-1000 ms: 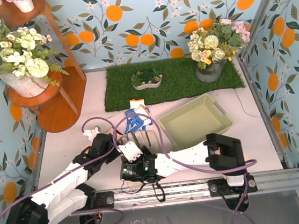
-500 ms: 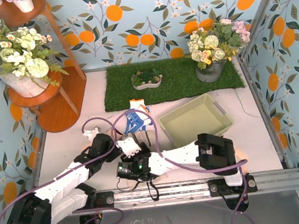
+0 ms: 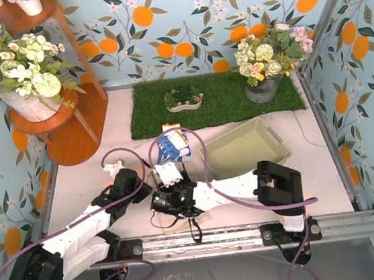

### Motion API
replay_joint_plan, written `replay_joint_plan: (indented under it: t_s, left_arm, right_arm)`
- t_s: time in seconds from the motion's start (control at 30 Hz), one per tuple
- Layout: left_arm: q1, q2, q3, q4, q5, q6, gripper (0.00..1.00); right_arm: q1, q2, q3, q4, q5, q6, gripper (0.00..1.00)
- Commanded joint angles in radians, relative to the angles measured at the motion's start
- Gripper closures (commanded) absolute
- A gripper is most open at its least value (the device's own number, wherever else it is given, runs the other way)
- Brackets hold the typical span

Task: Put the gloves into the storage basket
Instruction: Pair the glove at the center of the board.

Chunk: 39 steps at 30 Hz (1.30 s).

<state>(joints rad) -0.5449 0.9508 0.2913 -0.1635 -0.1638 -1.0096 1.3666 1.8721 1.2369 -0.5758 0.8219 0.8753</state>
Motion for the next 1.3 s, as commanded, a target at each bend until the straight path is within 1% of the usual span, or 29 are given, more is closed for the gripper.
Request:
replay_joint_plan:
  t_s: [0.0, 0.1, 0.23, 0.33, 0.47, 0.5, 0.57, 0.63, 0.67, 0.77, 0.97, 1.27]
  left_arm:
    - [0.008, 0.001, -0.006, 0.077, 0.000, 0.000, 0.81]
    - [0.008, 0.015, -0.010, 0.096, 0.007, 0.001, 0.77]
    - [0.008, 0.027, -0.022, 0.133, 0.015, 0.000, 0.77]
    - [0.009, 0.031, -0.026, 0.153, 0.018, 0.002, 0.81]
    - [0.010, 0.025, -0.036, 0.175, 0.017, 0.005, 0.91]
    - [0.010, 0.022, -0.041, 0.188, 0.019, 0.005, 0.94]
    - [0.011, 0.015, -0.053, 0.212, 0.023, 0.006, 1.00]
    - [0.011, 0.006, -0.060, 0.243, 0.041, 0.022, 1.00]
    - [0.011, -0.001, -0.063, 0.261, 0.052, 0.034, 1.00]
    - [0.011, -0.034, -0.073, 0.298, 0.072, 0.062, 1.00]
    - [0.011, -0.077, -0.092, 0.385, 0.132, 0.115, 1.00]
    - [0.011, 0.078, -0.053, 0.511, 0.205, 0.165, 1.00]
  right_arm:
    - [-0.011, -0.088, -0.032, 0.043, 0.031, 0.045, 0.52]
    - [-0.018, -0.110, -0.056, 0.051, 0.016, 0.059, 0.52]
    - [-0.031, -0.125, -0.087, 0.053, 0.005, 0.073, 0.58]
    - [-0.048, -0.141, -0.115, 0.050, -0.010, 0.088, 0.65]
    - [-0.072, -0.192, -0.171, 0.074, -0.041, 0.103, 0.72]
    - [-0.080, -0.208, -0.191, 0.088, -0.056, 0.102, 0.75]
    - [-0.100, -0.236, -0.229, 0.124, -0.098, 0.096, 0.84]
    - [-0.117, -0.263, -0.258, 0.161, -0.133, 0.086, 0.95]
    - [-0.122, -0.276, -0.270, 0.179, -0.148, 0.083, 0.99]
    - [-0.135, -0.317, -0.300, 0.215, -0.174, 0.075, 1.00]
    - [-0.138, -0.405, -0.329, 0.205, -0.155, 0.065, 1.00]
    - [-0.163, -0.427, -0.369, 0.154, -0.118, 0.073, 1.00]
